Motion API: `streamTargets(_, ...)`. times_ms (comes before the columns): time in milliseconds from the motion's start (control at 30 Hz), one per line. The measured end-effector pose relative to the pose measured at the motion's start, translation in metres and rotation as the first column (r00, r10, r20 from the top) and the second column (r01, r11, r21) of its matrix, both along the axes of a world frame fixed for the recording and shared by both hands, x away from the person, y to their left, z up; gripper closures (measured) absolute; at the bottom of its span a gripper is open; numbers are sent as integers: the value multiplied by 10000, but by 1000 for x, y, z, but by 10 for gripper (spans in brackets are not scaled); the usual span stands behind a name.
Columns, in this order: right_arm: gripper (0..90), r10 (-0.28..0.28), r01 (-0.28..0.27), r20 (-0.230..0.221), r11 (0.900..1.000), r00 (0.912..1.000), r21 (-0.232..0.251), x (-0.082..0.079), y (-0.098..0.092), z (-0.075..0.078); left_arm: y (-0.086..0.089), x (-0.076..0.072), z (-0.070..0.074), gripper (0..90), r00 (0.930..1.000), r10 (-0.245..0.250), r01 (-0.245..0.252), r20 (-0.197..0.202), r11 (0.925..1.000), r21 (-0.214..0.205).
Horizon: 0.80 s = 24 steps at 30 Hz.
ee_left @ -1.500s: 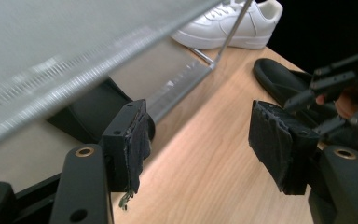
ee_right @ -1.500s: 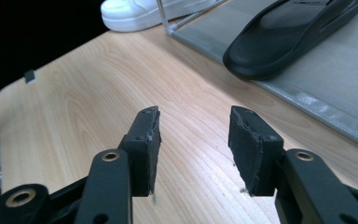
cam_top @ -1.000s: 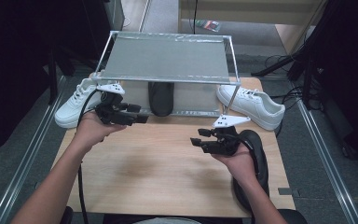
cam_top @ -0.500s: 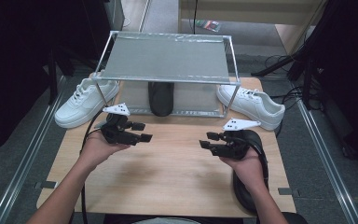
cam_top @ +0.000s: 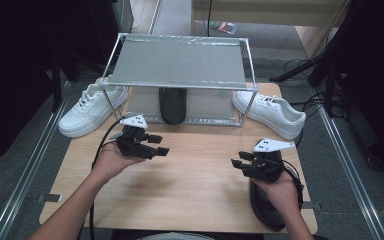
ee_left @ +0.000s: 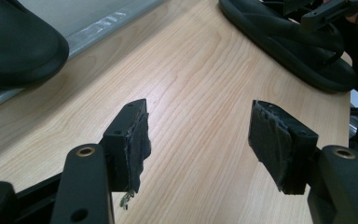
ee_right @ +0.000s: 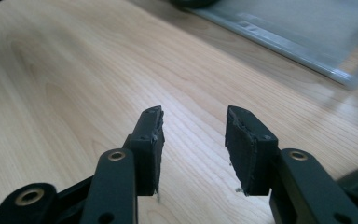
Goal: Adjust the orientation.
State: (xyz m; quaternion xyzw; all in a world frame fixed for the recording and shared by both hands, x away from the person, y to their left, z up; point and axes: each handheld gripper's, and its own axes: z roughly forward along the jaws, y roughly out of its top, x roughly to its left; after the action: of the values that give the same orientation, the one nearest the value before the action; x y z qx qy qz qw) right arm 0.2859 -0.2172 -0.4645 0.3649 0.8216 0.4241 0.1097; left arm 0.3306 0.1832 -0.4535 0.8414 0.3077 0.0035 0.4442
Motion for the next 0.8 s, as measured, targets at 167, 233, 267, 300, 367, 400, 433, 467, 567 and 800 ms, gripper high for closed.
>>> streamTargets(167, 596, -603, 601, -249, 9982, 9979, -63, 0, -14, -8, -5, 4, 0, 388, 9999, -121, 121, 84, 9999, 52)
streamTargets(233, 595, -676, 674, -286, 9977, 9973, -83, -1, -16, -9, -6, 7, -2, 388, 9997, -216, 216, -82, 9997, -66)
streamTargets(267, 596, -853, 849, -286, 9963, 9959, -152, -1, -18, -10, -6, 9, -3, 388, 9996, -275, 274, -118, 9996, -105)
streamTargets(300, 602, -1003, 997, -251, 9948, 9946, -213, -2, -20, -10, -6, 11, -4, 388, 9992, -370, 367, -171, 9991, -191)
streamTargets(367, 625, -1430, 1423, -320, 9895, 9892, -235, -3, -26, -11, -6, 14, -5, 389, 9989, -445, 441, -125, 9987, -267)
streamTargets(400, 631, -1736, 1728, -349, 9846, 9842, -260, -5, -30, -11, -5, 15, -5, 391, 9990, -430, 428, -80, 9988, -238)
streamTargets(433, 633, -1880, 1872, -356, 9820, 9815, -252, -5, -33, -12, -5, 16, -5, 391, 9991, -414, 411, -104, 9987, -290)
streamTargets(467, 633, -2094, 2088, -389, 9777, 9770, -210, -6, -37, -13, -5, 18, -5, 391, 9991, -401, 398, -103, 9987, -310)
streamTargets(567, 632, -2510, 2495, -600, 9679, 9661, -315, -7, -45, -18, -6, 20, -5, 391, 9990, -437, 435, -93, 9987, -263)
streamTargets(800, 651, -2900, 2780, -1320, 9552, 9479, -1018, -2, -48, -30, -2, 23, -5, 392, 9996, -291, 291, -5, 9988, -386)
